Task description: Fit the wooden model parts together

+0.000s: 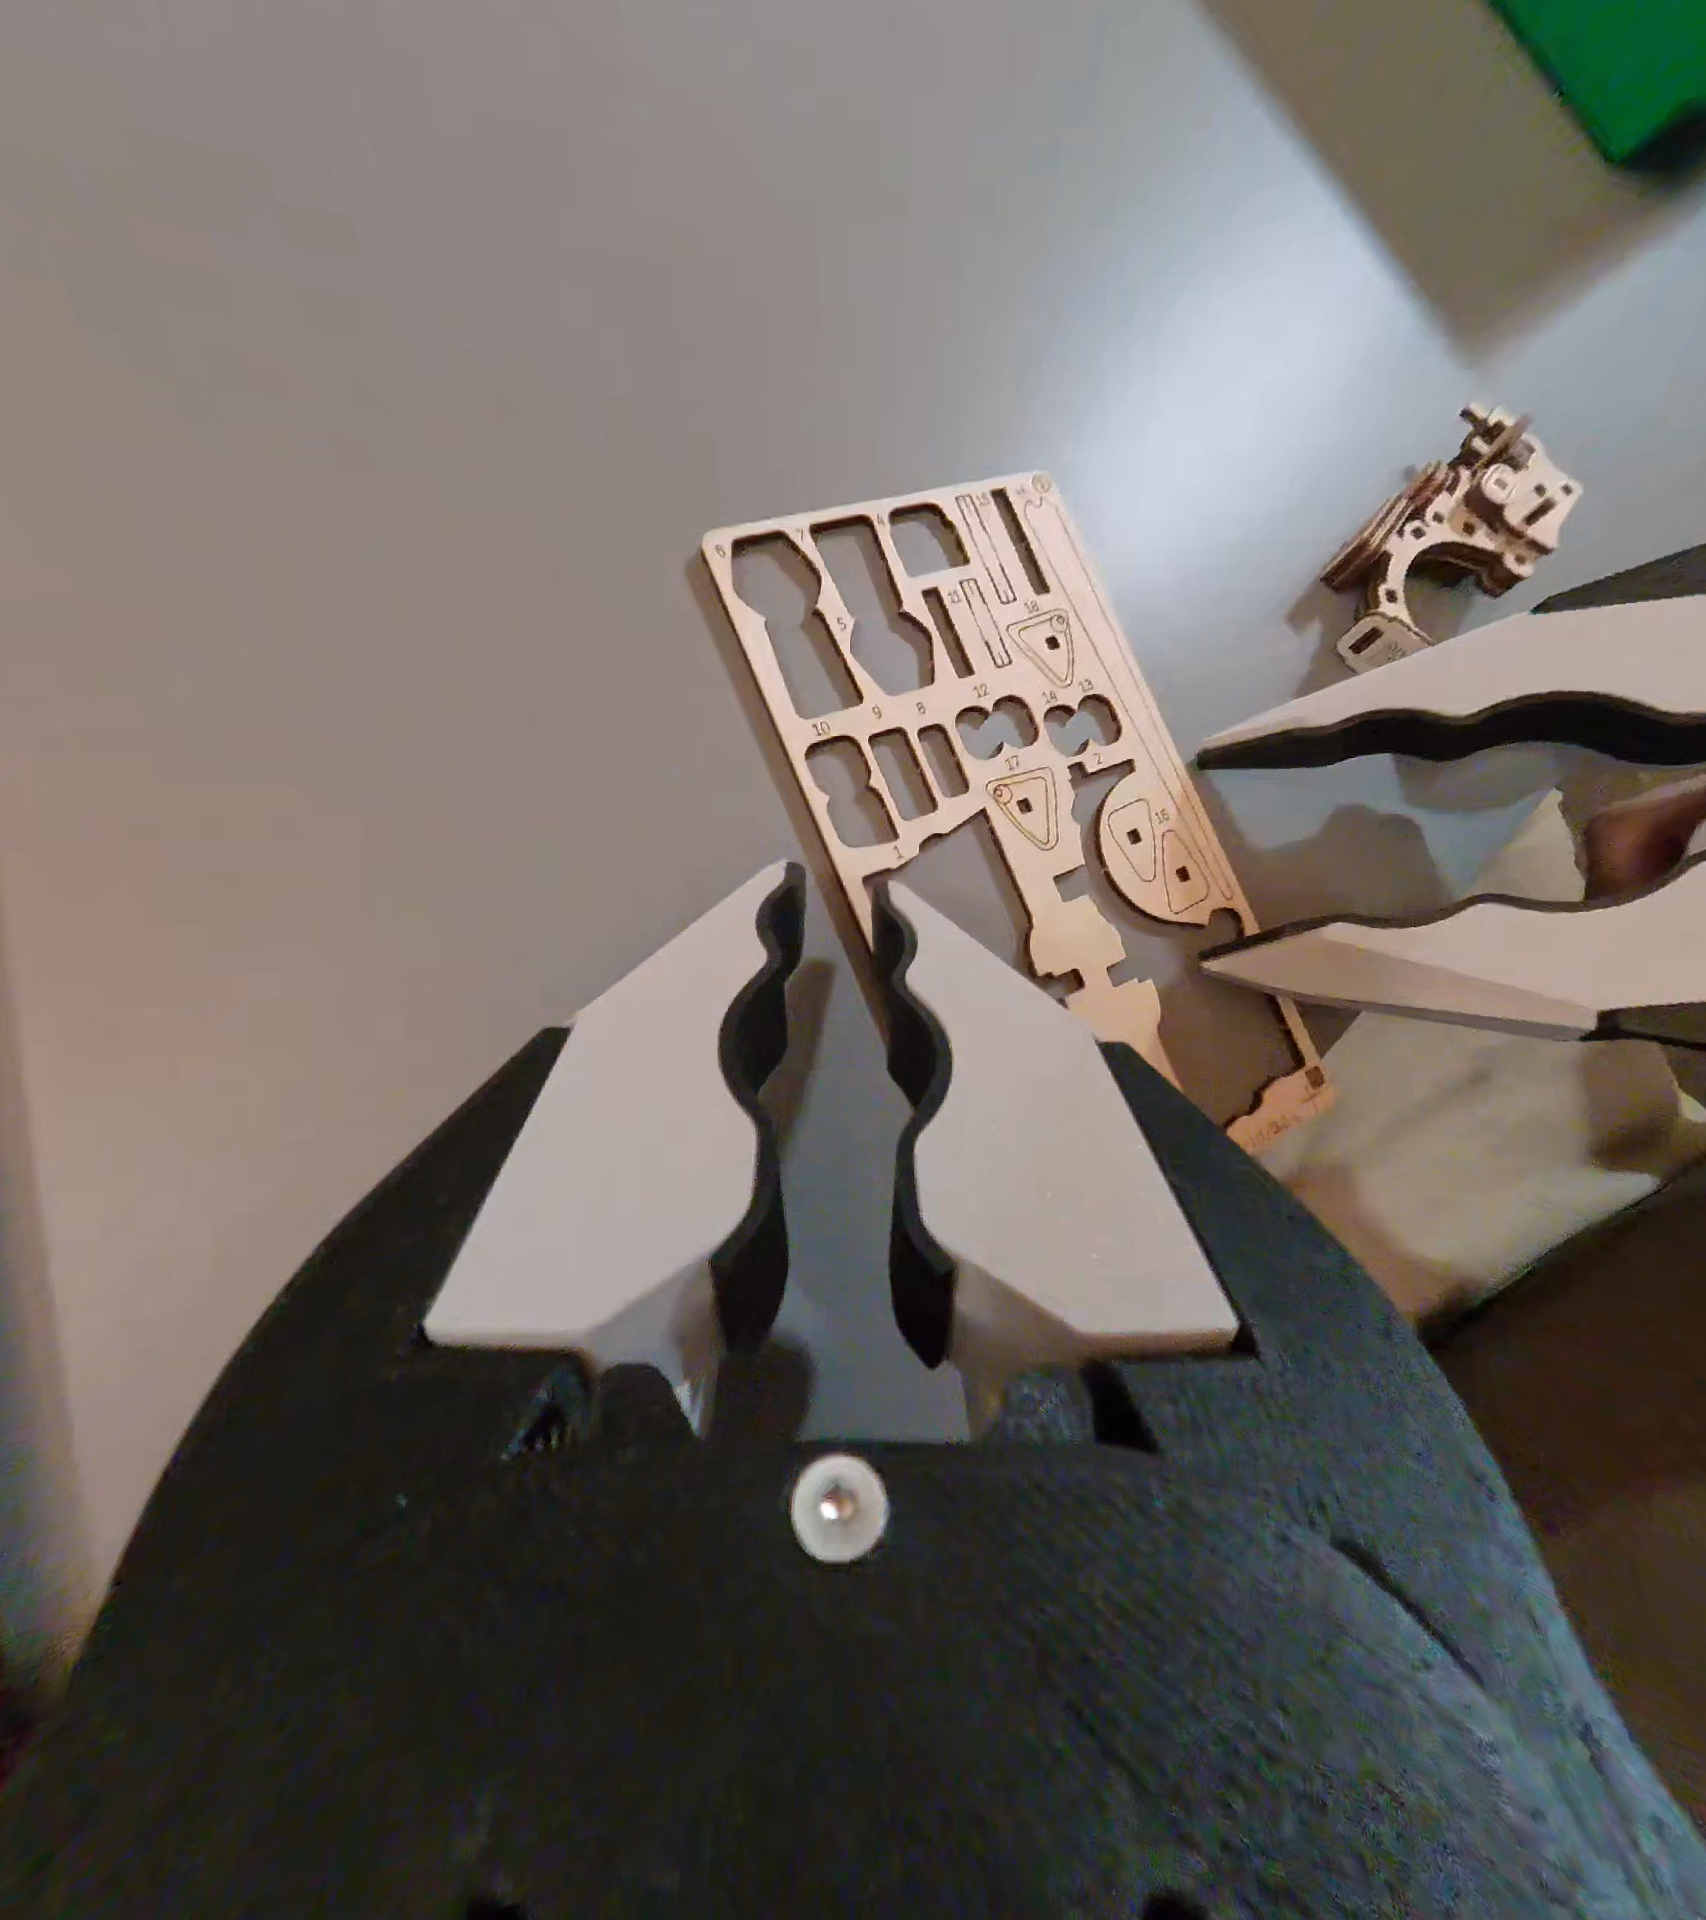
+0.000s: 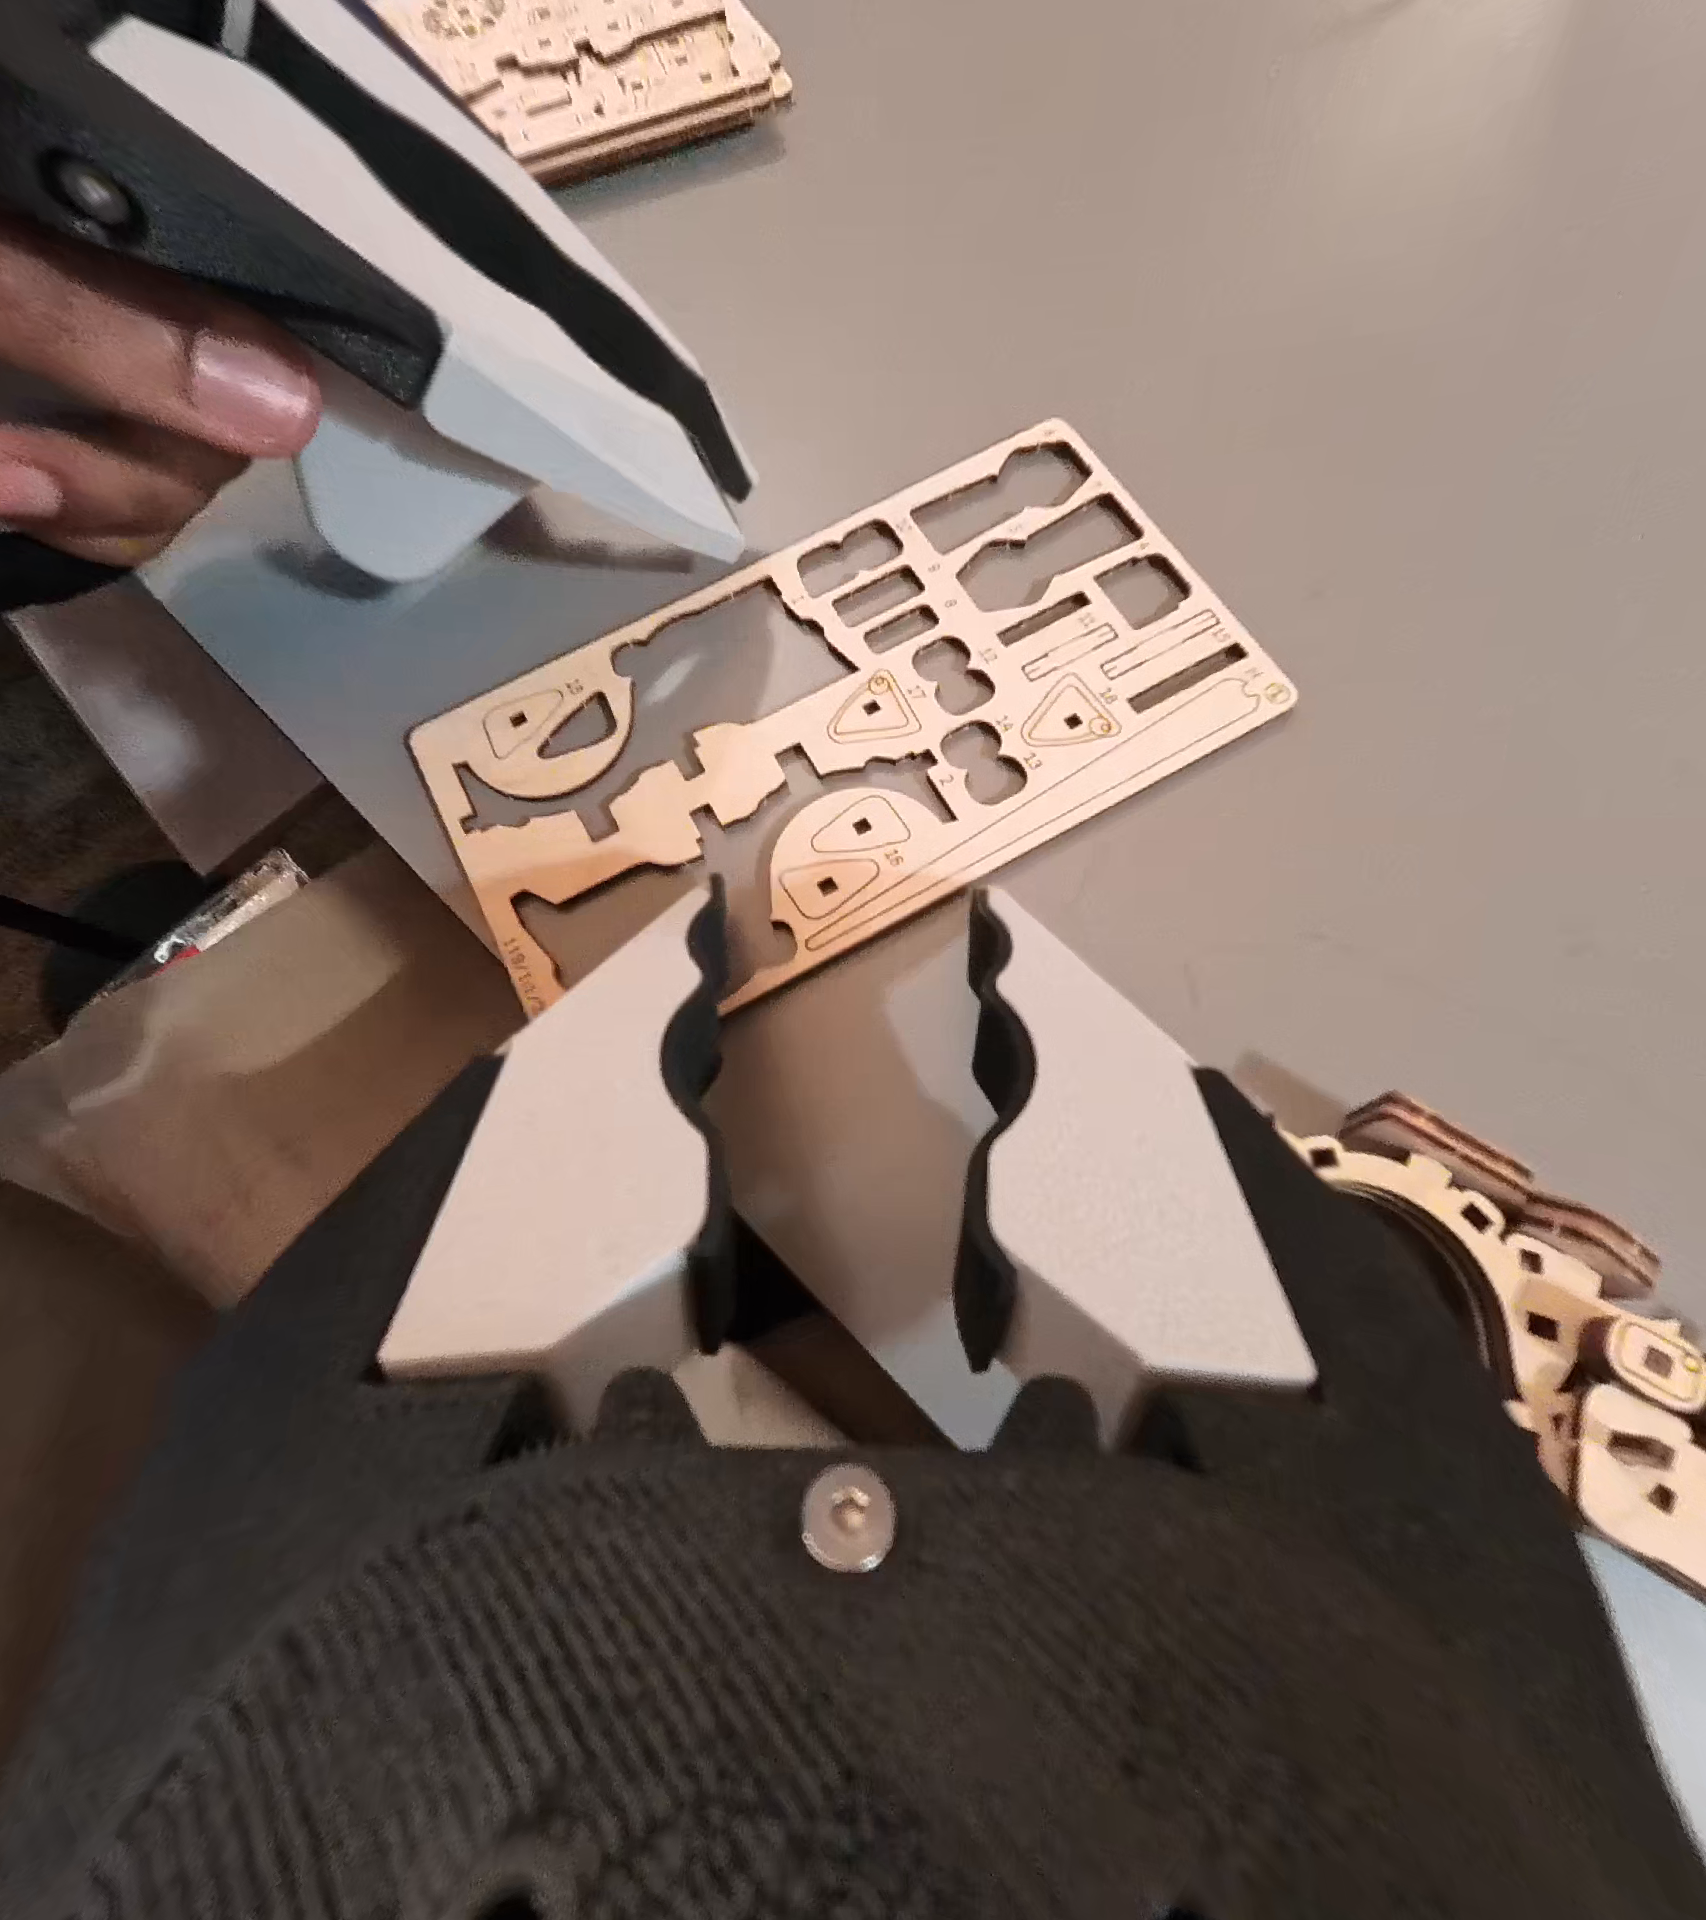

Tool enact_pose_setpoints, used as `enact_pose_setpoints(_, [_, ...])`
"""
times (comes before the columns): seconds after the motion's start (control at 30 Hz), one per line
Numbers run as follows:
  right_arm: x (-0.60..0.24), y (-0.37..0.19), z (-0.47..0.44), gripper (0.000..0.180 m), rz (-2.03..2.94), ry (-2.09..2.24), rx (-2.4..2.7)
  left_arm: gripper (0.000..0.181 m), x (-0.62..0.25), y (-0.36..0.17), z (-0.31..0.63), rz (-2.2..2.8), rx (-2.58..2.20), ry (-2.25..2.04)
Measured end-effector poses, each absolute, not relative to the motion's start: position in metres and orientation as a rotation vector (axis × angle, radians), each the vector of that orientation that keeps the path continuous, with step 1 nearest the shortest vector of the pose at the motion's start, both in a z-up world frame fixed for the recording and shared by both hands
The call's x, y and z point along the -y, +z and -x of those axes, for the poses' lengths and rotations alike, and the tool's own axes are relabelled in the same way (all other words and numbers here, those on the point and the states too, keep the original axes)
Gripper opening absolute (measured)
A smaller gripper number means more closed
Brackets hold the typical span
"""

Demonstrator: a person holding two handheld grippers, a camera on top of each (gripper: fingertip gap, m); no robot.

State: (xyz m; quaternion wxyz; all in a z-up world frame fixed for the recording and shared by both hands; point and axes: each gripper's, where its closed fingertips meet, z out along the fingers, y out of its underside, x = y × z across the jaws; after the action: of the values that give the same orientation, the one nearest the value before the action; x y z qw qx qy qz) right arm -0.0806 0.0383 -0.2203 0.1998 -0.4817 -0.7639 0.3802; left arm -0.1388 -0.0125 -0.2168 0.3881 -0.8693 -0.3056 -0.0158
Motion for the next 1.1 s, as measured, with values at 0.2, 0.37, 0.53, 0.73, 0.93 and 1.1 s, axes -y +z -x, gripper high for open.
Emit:
enact_pose_setpoints(0.2, [-0.043, -0.223, 0.081, 0.043, 1.338, 1.007, 2.133, 0.022, 0.02, -0.225, 0.135, 2.31, 0.787, -0.003])
enact_pose_setpoints(0.37, [-0.031, -0.222, 0.081, 0.048, 1.325, 1.082, 2.142, 0.043, 0.015, -0.222, 0.124, 2.313, 0.749, -0.061])
enact_pose_setpoints(0.53, [-0.028, -0.223, 0.082, 0.051, 1.29, 1.056, 2.142, 0.017, 0.016, -0.225, 0.125, 2.309, 0.757, -0.094])
enact_pose_setpoints(0.73, [-0.024, -0.221, 0.081, 0.059, 1.298, 1.102, 2.15, 0.006, 0.018, -0.227, 0.131, 2.316, 0.754, -0.02])
enact_pose_setpoints(0.93, [-0.025, -0.215, 0.082, 0.061, 1.391, 1.232, 2.119, 0.004, 0.014, -0.216, 0.134, 2.206, 0.797, -0.105])
enact_pose_setpoints(1.1, [-0.025, -0.214, 0.082, 0.059, 1.398, 1.259, 2.117, 0.003, 0.007, -0.196, 0.135, 2.053, 0.815, -0.219])
